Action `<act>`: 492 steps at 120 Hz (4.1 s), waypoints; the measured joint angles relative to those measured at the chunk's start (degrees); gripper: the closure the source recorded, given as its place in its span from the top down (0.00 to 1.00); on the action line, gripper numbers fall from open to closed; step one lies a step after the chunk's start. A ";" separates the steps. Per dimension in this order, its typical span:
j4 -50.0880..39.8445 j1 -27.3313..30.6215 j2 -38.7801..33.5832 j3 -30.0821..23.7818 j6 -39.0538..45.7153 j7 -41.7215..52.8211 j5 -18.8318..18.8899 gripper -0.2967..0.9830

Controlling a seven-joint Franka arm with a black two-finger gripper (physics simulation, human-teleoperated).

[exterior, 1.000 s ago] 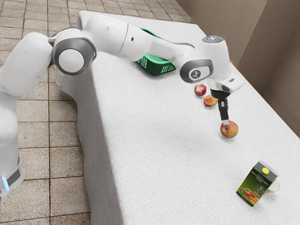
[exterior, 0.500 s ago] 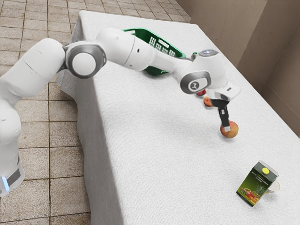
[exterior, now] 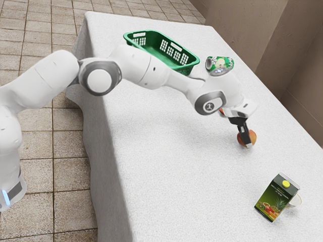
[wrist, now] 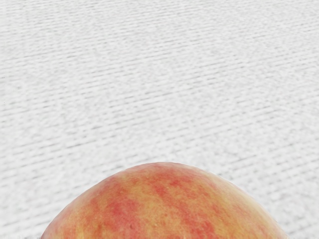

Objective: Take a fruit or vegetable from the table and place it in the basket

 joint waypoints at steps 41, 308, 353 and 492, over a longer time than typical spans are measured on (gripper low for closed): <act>10.49 -2.02 -15.39 9.64 -28.22 1.92 3.92 0.50; -21.97 36.76 -34.30 9.57 -6.72 11.58 -5.52 0.51; -19.96 40.50 -31.67 9.53 2.69 11.11 -6.23 0.52; -15.50 38.23 -23.70 13.56 9.22 12.84 -22.41 0.74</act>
